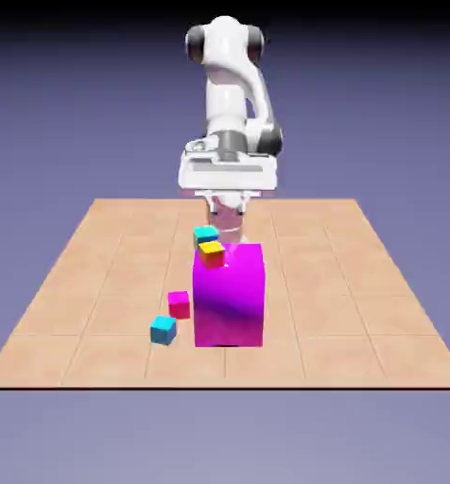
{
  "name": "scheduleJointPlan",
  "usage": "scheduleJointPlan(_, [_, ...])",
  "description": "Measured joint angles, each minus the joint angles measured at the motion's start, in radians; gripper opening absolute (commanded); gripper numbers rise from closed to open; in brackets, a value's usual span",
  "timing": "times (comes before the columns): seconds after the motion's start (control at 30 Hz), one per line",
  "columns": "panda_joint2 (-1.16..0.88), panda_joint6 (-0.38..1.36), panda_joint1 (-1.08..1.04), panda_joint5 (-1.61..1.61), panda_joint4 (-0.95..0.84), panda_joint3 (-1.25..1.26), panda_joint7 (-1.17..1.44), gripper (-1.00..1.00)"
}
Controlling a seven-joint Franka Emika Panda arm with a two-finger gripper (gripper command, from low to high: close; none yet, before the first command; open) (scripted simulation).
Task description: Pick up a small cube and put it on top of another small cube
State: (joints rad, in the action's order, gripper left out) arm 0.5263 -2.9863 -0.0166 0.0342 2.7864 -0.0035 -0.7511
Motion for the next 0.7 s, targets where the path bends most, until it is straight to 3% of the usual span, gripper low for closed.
scheduleJointPlan(0.7, [-0.761, 0.883, -0.497, 0.596, -0.411, -0.062, -0.175, 0.00])
